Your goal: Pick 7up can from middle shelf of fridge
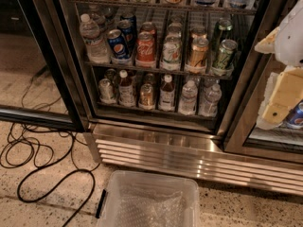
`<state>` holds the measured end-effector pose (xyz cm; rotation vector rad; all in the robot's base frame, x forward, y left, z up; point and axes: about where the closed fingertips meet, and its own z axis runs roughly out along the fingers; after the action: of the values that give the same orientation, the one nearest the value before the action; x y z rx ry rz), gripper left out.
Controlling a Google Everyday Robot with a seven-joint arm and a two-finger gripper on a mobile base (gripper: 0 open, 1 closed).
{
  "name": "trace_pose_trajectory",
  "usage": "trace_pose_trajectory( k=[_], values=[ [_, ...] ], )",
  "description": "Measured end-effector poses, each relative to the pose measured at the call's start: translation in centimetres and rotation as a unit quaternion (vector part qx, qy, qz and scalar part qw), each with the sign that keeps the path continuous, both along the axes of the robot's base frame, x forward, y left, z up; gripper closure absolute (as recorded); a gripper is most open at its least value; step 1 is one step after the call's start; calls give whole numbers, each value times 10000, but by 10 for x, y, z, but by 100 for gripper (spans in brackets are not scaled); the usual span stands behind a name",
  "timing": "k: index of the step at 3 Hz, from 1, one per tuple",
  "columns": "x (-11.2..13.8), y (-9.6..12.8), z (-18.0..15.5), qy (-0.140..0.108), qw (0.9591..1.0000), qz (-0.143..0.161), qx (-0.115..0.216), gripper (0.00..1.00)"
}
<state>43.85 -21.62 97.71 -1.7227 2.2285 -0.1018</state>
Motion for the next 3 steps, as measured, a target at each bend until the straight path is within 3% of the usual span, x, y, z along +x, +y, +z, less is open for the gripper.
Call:
trace_pose_trajectory(
  k=[1,2,3],
  values=[
    [0,0,0,0,10000,0,0,0],
    [2,7,-23,-48,9998,-161,103,0],
    [7,22,-86,118,9964,-651,524,0]
  ],
)
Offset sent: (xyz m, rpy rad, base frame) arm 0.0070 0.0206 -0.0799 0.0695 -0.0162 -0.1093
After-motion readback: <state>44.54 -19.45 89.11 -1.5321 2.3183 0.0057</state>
